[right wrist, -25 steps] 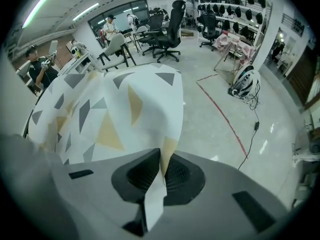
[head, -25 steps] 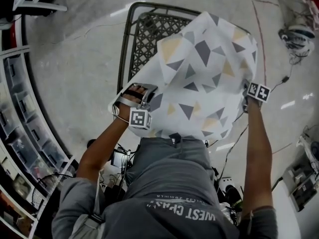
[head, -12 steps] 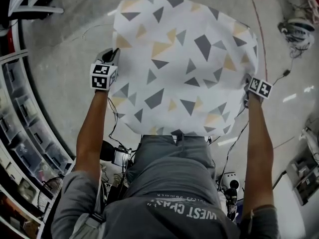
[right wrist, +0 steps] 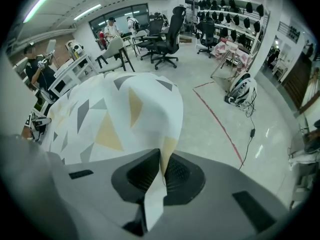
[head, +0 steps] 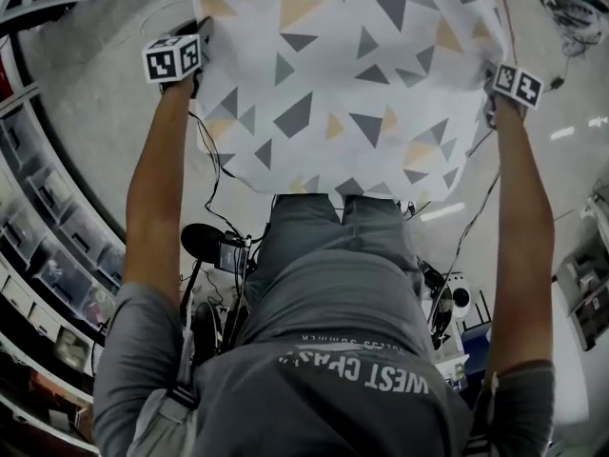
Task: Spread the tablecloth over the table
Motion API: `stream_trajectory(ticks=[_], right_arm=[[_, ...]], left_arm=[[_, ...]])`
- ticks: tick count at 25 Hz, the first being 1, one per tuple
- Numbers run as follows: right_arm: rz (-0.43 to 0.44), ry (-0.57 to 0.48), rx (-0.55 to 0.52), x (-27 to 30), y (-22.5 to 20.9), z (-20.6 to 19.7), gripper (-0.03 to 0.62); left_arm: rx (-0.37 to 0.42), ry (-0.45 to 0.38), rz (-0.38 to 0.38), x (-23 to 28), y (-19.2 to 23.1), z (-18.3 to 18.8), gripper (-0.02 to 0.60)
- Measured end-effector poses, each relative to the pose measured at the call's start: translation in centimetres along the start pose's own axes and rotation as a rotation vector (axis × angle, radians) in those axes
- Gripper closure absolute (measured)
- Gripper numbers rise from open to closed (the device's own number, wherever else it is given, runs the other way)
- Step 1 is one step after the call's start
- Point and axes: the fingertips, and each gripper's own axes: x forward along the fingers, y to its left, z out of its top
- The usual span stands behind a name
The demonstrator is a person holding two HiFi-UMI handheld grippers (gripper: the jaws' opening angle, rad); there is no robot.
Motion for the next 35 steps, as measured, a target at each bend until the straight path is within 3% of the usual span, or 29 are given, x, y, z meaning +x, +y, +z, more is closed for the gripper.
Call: stream_trajectory(ticks=[7, 12, 18, 23, 26, 30, 35], right_arm=[[-0.011, 0.011, -0.028, -0.6, 0.1, -0.5, 0.570], [-0.017, 0.024, -0.079, 0.2, 1.0, 0.1, 0.572], [-0.004, 0.023, -0.108, 0.6, 1.1, -0.8, 0.572], [0.012, 0.018, -0.147, 1.0, 2.7, -1.1, 0.574], [0.003, 0.027, -0.164, 1.2, 2.8, -1.7, 0.572], [-0.030, 0.010, -0.136, 0.3, 1.2, -0.7, 0.572], [-0.080, -0.006, -0.068, -0.8, -0.7, -1.3, 0.572]], left_arm=[[-0.042, -0.008, -0.022, 0.1, 0.0, 0.1, 0.554], [0.000, 0.047, 0.009, -1.5, -0.3, -1.6, 0.568], [0.237, 0.006, -0.021, -9.7, -7.1, 2.2, 0.574], [0.313, -0.024, 0.036, -14.7, -10.5, 0.7, 0.580], [0.305, 0.009, 0.070, -12.8, -7.9, -1.3, 0.578], [0.338, 0.032, 0.085, -6.9, -3.6, 0.9, 0.577], [0.258, 0.028, 0.049, -0.6, -1.8, 2.8, 0.566]])
